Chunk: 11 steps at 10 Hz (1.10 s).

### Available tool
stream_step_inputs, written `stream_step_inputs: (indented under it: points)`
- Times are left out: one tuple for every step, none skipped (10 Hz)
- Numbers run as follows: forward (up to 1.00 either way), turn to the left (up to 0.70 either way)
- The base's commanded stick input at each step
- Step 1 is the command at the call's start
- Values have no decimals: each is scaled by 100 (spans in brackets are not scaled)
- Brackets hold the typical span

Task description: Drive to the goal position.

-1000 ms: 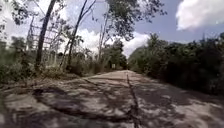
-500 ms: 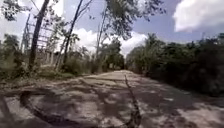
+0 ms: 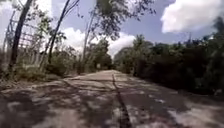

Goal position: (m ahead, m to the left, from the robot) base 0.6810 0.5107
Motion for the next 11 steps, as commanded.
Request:
stream_step_inputs:
  points:
    - [50,0]
    - [50,0]
    - [50,0]
    - [50,0]
    - [50,0]
    - [50,0]
    - [50,0]
    - [50,0]
    - [50,0]
    - [50,0]
    - [50,0]
